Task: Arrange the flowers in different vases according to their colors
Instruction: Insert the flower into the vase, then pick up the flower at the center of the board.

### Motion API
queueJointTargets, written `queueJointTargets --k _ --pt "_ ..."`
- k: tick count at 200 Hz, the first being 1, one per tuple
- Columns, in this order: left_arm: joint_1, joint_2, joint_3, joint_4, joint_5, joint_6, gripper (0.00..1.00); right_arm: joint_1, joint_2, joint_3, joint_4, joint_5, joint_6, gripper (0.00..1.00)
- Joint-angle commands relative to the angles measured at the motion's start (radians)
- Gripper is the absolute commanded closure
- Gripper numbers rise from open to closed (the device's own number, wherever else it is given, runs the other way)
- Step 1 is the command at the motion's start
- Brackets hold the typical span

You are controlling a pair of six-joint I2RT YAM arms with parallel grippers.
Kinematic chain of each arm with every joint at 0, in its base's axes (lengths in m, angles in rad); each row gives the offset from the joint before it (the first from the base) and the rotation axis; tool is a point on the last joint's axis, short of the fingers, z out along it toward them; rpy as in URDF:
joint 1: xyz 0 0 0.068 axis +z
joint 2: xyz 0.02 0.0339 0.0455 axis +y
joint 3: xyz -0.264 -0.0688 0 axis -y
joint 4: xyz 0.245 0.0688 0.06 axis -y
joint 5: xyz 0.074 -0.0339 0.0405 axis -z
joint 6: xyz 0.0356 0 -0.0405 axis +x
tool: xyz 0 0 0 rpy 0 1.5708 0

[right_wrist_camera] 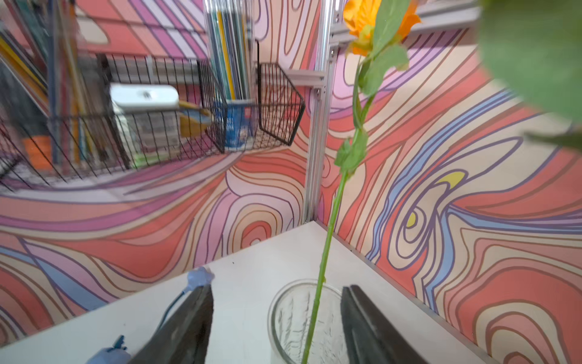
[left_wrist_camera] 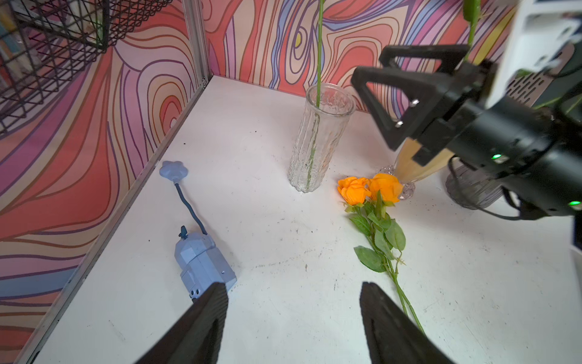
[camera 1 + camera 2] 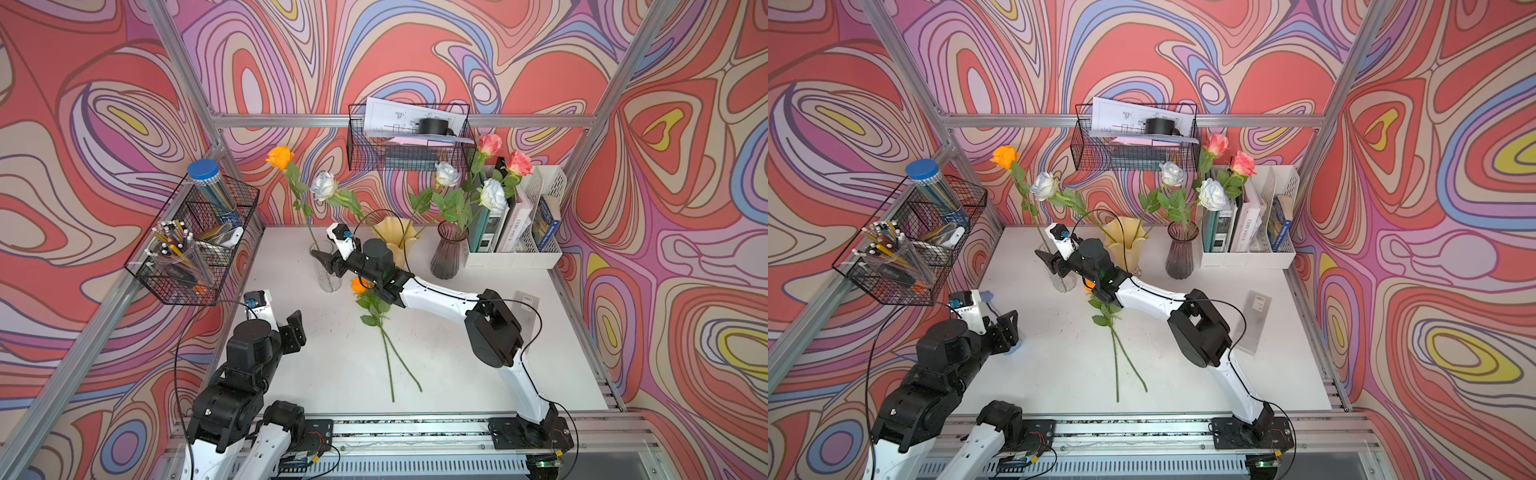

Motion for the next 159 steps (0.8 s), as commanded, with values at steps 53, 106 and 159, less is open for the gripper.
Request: queueJointTargets --k 53,106,159 --pt "0.004 0.0 -0.008 0.01 0.018 -0.004 0.28 0.084 -0.359 -0.329 -0.228 0.036 0.148 0.34" --pt "0.004 0.018 -0.007 0.012 0.026 0.0 0.28 0.222 -0.507 -0.588 -0.583 0.196 0.414 0.39" --pt "0.004 0.01 -0.007 0.007 0.023 -0.004 0.28 0.238 -0.473 -0.522 -0.985 0.32 0.709 0.48"
